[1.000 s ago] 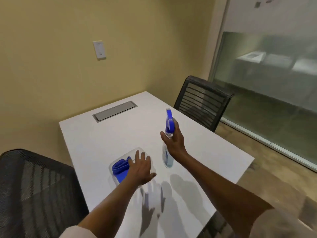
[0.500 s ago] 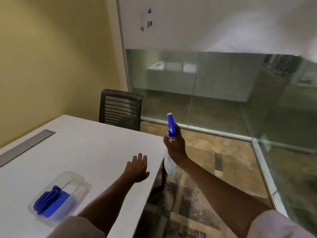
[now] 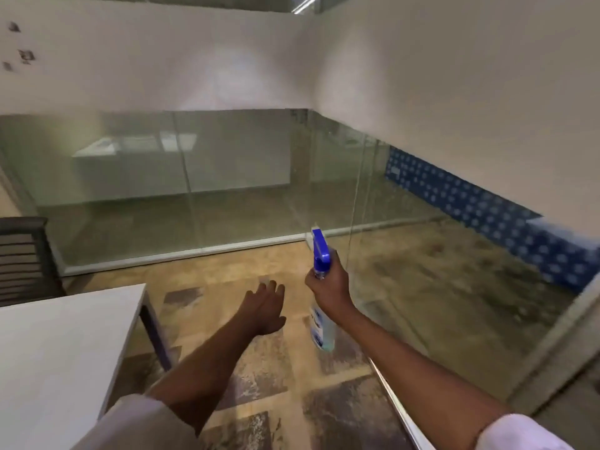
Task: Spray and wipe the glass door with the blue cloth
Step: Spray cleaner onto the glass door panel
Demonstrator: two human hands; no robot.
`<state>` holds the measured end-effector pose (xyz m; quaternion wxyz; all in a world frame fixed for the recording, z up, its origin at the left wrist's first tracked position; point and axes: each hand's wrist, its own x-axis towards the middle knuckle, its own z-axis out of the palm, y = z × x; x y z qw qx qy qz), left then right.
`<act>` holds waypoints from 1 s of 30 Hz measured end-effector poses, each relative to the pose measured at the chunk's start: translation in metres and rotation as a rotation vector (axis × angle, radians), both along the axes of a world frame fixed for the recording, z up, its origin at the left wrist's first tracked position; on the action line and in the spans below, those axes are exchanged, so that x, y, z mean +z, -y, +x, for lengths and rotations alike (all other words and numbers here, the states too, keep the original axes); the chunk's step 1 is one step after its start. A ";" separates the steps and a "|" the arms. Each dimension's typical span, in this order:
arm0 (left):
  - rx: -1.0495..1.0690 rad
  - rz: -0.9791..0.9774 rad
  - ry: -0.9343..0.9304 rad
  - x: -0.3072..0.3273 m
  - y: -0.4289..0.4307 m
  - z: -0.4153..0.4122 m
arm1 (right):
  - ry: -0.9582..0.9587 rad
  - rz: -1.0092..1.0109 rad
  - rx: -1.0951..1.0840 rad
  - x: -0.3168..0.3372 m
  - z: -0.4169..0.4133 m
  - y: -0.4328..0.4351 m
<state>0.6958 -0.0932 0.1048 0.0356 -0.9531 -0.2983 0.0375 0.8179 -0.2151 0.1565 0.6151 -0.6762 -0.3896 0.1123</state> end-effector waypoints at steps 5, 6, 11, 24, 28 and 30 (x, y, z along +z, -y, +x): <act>-0.262 0.030 -0.001 0.016 0.096 0.115 | 0.003 0.009 -0.258 0.012 0.073 0.116; -0.329 0.042 0.005 0.020 0.115 0.135 | 0.005 0.011 -0.310 0.014 0.085 0.137; -0.602 0.051 0.036 0.037 0.201 0.225 | -0.006 0.024 -0.527 0.024 0.133 0.229; -1.322 0.286 0.541 0.128 0.372 0.383 | 0.017 0.197 -1.033 0.081 0.180 0.402; -1.516 0.291 0.767 0.172 0.417 0.400 | 0.104 0.191 -1.117 0.108 0.168 0.434; -1.551 0.274 0.867 0.197 0.439 0.406 | 0.144 0.180 -1.160 0.123 0.160 0.449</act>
